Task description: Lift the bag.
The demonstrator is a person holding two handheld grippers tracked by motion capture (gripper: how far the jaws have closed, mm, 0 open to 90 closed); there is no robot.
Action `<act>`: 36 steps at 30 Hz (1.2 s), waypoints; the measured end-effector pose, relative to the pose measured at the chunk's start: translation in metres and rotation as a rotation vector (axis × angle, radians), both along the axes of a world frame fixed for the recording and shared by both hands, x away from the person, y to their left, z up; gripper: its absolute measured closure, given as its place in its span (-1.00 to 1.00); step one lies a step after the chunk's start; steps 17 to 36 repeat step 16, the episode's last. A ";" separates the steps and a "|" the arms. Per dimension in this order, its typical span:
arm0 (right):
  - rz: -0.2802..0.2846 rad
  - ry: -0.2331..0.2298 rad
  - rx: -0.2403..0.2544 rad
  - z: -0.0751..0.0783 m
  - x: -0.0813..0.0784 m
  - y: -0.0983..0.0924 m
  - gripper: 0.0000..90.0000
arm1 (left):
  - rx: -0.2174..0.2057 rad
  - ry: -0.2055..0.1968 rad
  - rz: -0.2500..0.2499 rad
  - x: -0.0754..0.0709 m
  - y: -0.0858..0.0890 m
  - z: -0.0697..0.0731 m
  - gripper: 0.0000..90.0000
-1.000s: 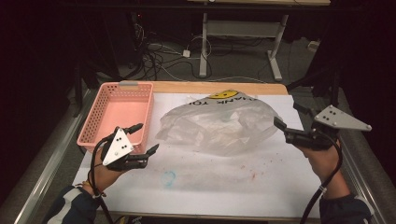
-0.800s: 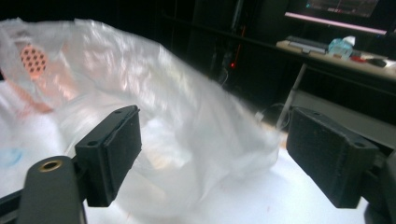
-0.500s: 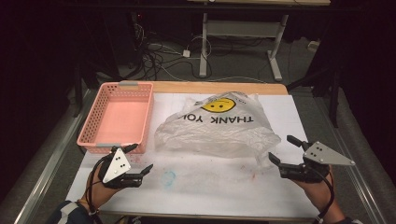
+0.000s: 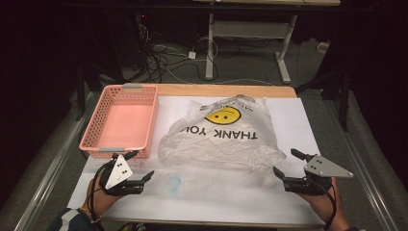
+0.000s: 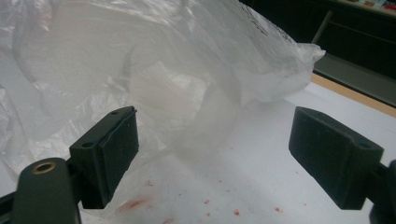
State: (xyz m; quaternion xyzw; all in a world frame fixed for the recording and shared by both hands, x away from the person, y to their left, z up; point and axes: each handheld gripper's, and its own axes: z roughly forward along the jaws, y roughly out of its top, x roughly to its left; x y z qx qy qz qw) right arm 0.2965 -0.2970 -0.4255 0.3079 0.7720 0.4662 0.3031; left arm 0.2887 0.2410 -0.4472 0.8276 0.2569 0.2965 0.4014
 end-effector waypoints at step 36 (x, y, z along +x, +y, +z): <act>0.002 -0.009 0.003 0.000 -0.003 0.001 -0.63 | 0.000 0.018 -0.001 0.006 -0.003 -0.001 -0.60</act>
